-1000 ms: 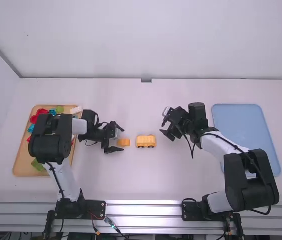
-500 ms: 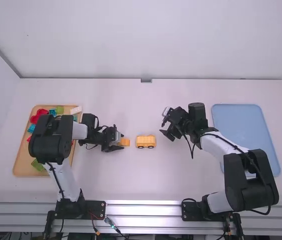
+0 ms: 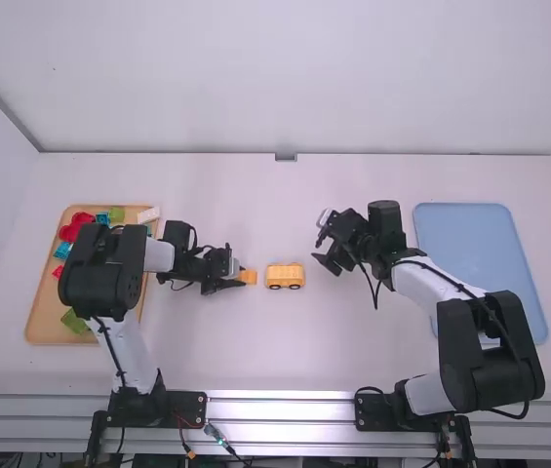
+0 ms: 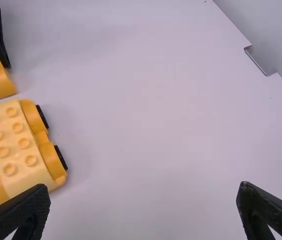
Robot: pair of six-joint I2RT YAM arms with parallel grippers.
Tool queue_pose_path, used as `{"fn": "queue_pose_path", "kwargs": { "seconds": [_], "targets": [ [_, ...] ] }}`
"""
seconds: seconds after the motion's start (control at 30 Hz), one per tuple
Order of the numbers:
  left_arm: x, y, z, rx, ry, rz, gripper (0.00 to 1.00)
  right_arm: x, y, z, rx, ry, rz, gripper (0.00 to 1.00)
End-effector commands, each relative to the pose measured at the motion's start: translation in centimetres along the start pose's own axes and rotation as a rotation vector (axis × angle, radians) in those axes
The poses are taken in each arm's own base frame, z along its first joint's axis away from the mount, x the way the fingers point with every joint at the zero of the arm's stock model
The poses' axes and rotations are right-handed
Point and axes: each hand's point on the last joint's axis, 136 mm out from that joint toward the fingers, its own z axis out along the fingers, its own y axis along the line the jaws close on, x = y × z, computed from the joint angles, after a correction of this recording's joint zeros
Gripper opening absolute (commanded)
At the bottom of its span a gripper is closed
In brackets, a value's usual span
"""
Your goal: Assemble lego blocks to make yellow taxi
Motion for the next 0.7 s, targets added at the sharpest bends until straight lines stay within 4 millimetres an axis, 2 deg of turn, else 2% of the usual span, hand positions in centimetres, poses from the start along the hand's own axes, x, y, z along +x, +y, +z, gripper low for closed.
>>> {"fn": "queue_pose_path", "kwargs": {
  "seconds": [0.0, 0.13, 0.37, 0.5, 0.63, 0.67],
  "targets": [
    [0.4, -0.5, 0.2, 0.011, -0.009, -0.026, 0.24, -1.4, -0.4, -0.4, 0.005, -0.030, -0.011, 0.99],
    [0.1, -0.4, 0.3, 0.013, -0.010, -0.015, 0.20, -1.4, 0.5, -0.5, -0.051, -0.049, 0.009, 0.99],
    [-0.9, 0.6, -0.2, 0.033, -0.015, -0.046, 0.19, -2.0, 4.1, -1.0, -0.264, -0.195, -0.046, 0.99],
    [-1.7, 1.4, -0.8, 0.056, -0.004, -0.086, 0.15, -1.0, 5.8, 0.6, -0.346, -0.220, -0.043, 0.99],
    [-2.9, 2.5, -1.3, 0.076, -0.003, -0.108, 0.14, -0.8, 8.0, 2.9, -0.439, -0.296, -0.062, 0.99],
    [-2.9, 2.5, -1.3, 0.076, -0.003, -0.108, 0.14, -0.8, 8.0, 2.9, -0.439, -0.296, -0.062, 0.99]
  ]
}}
